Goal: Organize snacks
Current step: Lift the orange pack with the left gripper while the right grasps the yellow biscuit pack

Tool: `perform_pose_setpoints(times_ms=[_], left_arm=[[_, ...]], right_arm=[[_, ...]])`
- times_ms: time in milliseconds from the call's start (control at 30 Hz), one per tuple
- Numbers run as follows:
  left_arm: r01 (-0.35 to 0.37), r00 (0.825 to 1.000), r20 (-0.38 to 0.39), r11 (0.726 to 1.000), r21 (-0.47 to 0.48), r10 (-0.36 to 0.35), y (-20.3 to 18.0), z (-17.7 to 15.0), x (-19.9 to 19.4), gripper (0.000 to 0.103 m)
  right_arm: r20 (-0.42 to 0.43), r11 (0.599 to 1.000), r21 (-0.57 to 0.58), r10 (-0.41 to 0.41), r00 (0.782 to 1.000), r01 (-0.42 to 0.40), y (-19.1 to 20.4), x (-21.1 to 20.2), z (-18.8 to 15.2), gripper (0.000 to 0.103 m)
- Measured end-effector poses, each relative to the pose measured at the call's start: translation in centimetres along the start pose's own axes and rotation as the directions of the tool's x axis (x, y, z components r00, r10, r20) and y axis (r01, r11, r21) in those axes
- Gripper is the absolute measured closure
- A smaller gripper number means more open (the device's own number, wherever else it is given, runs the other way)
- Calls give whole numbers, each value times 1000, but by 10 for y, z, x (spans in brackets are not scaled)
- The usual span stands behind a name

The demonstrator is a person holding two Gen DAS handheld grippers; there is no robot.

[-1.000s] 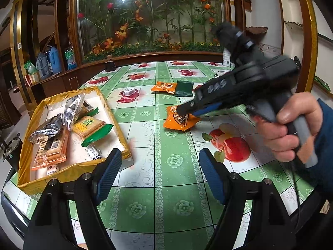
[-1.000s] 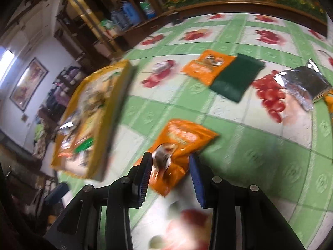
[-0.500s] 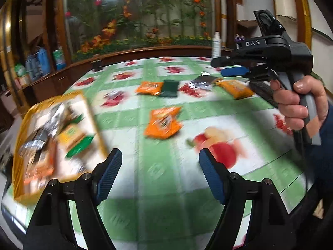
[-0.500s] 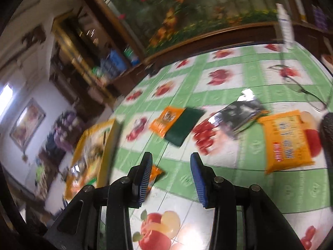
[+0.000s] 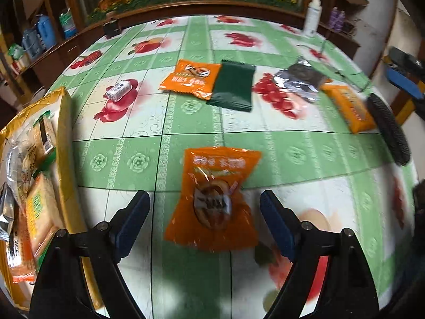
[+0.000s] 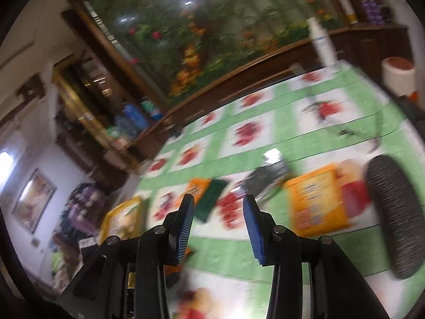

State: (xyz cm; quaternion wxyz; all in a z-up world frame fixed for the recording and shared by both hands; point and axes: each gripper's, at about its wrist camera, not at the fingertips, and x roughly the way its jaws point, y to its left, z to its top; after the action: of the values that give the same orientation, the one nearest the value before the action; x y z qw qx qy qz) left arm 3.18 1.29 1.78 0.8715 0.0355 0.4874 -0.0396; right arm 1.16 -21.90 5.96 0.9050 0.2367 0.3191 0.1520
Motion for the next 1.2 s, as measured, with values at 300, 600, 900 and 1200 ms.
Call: perform_pose_setpoints(times_ms=[300, 600, 900, 1200], left_arm=[[3, 998, 57, 999, -45, -1, 1, 3, -1, 55], [40, 996, 80, 999, 0, -40, -12, -23, -19, 55], [32, 995, 91, 999, -13, -31, -7, -28, -21, 55], [11, 995, 95, 1000, -21, -9, -4, -20, -13, 48]], right_arm=[[-95, 961, -95, -270, 958, 261, -20, 48, 0, 59], [-59, 885, -121, -458, 887, 449, -47, 75, 2, 47], [-177, 917, -234, -368, 913, 324, -23, 91, -21, 37], [-165, 815, -422, -500, 850, 397, 12, 104, -51, 30]])
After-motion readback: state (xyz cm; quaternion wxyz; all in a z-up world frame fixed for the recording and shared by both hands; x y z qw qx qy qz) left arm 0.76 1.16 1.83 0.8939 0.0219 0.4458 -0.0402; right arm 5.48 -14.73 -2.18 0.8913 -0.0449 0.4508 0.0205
